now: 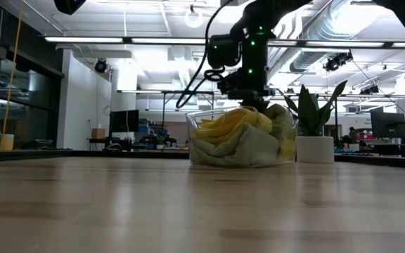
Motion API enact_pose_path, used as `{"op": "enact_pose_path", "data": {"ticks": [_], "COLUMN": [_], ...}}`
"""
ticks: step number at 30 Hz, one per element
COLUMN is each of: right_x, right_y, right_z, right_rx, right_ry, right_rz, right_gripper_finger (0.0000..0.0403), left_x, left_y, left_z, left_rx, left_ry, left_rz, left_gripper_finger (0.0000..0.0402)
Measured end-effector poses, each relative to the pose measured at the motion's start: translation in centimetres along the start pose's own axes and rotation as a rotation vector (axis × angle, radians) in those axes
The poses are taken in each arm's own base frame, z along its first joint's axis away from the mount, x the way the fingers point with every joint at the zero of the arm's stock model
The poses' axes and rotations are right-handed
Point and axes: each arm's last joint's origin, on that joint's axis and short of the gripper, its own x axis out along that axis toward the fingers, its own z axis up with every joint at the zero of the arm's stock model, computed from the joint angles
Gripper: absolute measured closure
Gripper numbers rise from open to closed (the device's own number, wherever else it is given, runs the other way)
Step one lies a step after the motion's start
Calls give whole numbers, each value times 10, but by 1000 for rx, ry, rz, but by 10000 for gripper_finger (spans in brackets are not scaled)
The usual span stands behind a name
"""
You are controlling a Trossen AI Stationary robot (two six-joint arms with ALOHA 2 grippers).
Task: Fold microfiber towels
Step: Put the folded blue towel into the transparent bin
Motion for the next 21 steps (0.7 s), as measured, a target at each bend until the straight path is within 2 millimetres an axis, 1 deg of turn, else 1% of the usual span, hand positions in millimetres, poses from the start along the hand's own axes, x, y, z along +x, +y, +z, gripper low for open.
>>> {"op": "enact_pose_path", "data": {"ticks": [5, 8, 12, 17, 19, 21], "right_x": [16, 25, 31, 29, 26, 21], "right_y": [4, 7, 8, 8, 8, 7], "right_z": [-2, -5, -9, -8, -6, -4], "right_rx": [121, 181, 248, 267, 273, 262], "right_ry": [-7, -5, 5, 13, 8, 4], "right_rz": [84, 101, 102, 104, 124, 140], "right_gripper_finger": [403, 403, 403, 399, 384, 356], "left_x": [0, 0, 0, 0, 0, 0], "left_y": [0, 0, 0, 0, 0, 0], "left_z": [0, 0, -1, -1, -1, -1], "left_rx": [-9, -16, -15, -14, -8, -7], "left_ry": [8, 15, 16, 17, 16, 17], "left_rz": [-10, -18, -17, -16, -17, -16], "left_gripper_finger": [401, 402, 401, 401, 401, 401]}}
